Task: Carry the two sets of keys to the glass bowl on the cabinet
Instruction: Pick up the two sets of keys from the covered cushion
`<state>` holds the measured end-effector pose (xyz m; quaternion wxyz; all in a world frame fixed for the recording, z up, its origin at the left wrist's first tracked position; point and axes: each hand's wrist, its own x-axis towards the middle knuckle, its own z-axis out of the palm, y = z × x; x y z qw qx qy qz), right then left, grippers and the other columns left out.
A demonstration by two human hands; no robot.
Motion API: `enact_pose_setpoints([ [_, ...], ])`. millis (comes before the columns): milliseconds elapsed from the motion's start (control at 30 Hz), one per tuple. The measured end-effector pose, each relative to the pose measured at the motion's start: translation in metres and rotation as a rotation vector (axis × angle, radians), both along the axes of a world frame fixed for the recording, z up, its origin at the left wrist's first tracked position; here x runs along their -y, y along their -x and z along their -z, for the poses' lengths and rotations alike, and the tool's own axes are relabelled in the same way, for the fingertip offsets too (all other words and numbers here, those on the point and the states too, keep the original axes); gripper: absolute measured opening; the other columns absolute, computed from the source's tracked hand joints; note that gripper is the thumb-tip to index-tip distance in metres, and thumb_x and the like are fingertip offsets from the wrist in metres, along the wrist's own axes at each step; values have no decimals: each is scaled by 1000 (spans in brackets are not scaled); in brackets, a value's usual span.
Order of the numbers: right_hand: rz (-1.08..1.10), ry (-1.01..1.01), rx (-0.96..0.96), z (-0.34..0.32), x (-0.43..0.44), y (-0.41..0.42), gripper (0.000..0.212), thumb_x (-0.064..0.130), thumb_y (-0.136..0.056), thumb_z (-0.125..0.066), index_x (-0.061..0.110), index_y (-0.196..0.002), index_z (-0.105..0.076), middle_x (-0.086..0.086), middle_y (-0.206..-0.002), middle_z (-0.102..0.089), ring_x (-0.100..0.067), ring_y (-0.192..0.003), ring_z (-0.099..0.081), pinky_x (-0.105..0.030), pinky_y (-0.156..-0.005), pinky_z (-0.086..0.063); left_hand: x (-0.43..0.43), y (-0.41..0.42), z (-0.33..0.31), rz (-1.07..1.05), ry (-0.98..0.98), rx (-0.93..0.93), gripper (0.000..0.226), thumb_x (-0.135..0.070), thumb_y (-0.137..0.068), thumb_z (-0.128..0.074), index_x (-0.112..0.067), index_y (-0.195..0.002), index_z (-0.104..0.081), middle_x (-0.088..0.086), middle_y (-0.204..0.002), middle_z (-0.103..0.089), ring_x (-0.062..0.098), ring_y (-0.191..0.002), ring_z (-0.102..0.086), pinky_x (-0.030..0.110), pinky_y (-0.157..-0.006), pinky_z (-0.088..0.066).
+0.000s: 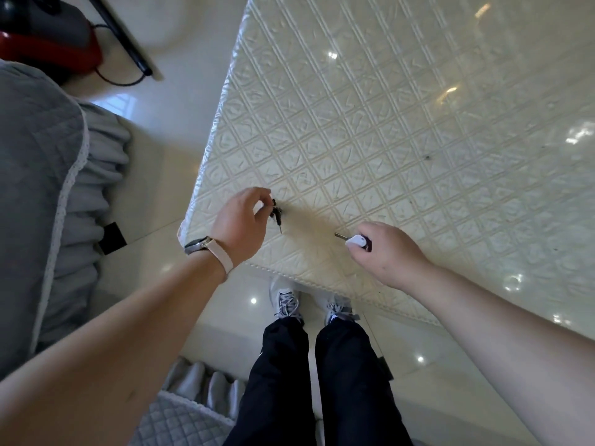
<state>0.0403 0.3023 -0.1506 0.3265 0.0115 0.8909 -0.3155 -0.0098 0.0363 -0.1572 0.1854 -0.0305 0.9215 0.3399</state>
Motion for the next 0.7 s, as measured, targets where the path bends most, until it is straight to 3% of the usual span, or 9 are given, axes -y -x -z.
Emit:
enact_pose_setpoints([
  [67, 67, 55, 27, -18, 6, -1, 30, 26, -88, -61, 24, -64, -43, 6, -66, -49, -13, -60, -44, -32, -51, -32, -3, -3, -17, -88, -102, 67, 17, -19, -89, -55, -33, -80, -54, -20, -106, -66, -9, -84, -56, 4, -65, -35],
  [167, 194, 108, 27, -52, 14, -3, 21, 27, -84, -63, 30, -66, -52, 12, -63, -57, -5, -58, -48, -24, -51, -36, -6, -7, -50, -214, -321, 136, 15, -15, -89, -54, -26, -79, -56, -15, -102, -71, -3, -60, -56, 15, -49, -38],
  [233, 268, 146, 11, -79, 18, -1, 18, 29, -82, -65, 36, -68, -56, 22, -62, -59, -1, -56, -49, -20, -50, -37, -8, -5, -80, -309, -504, 179, 16, -12, -89, -54, -23, -77, -57, -5, -101, -73, 11, -68, -60, 24, -53, -42],
  [300, 330, 214, -8, -108, 19, 2, 9, 33, -82, -65, 33, -74, -61, 15, -66, -62, -2, -55, -49, -23, -53, -40, -8, -1, -115, -353, -718, 195, 19, -9, -89, -53, -21, -76, -58, 3, -100, -74, 17, -84, -66, 26, -67, -46],
  [367, 352, 298, -45, -141, 20, 5, 16, 41, -81, -65, 26, -76, -64, 5, -67, -62, -3, -55, -48, -22, -52, -40, -5, 4, -150, -355, -875, 189, 17, -7, -89, -52, -19, -78, -57, 9, -97, -73, 23, -87, -66, 29, -71, -46],
  [467, 384, 394, -88, -196, 24, 9, 23, 46, -81, -67, 24, -73, -66, 13, -59, -58, -2, -52, -46, -18, -50, -38, -2, 10, -200, -364, -1067, 219, 6, -7, -89, -50, -12, -85, -52, 20, -90, -68, 37, -86, -60, 46, -71, -40],
  [533, 430, 438, -119, -229, 29, 10, 19, 39, -82, -71, 23, -72, -67, 12, -61, -63, -7, -54, -50, -25, -53, -42, -1, 11, -232, -367, -1172, 250, 3, -6, -87, -49, -9, -87, -49, 17, -84, -68, 38, -86, -60, 46, -71, -40],
  [600, 521, 527, -145, -261, 37, 10, 21, 36, -79, -72, 16, -74, -67, -5, -71, -71, -21, -65, -65, -38, -63, -51, -2, 10, -262, -368, -1239, 277, 3, -5, -86, -48, -9, -87, -49, 14, -80, -66, 36, -83, -61, 45, -73, -38],
  [700, 685, 687, -158, -300, 48, 7, 24, 27, -81, -73, 5, -79, -63, -7, -73, -74, -25, -75, -74, -34, -65, -57, -3, 6, -299, -376, -1291, 324, 6, -5, -87, -49, -11, -84, -52, 15, -81, -63, 36, -81, -63, 43, -71, -41],
])
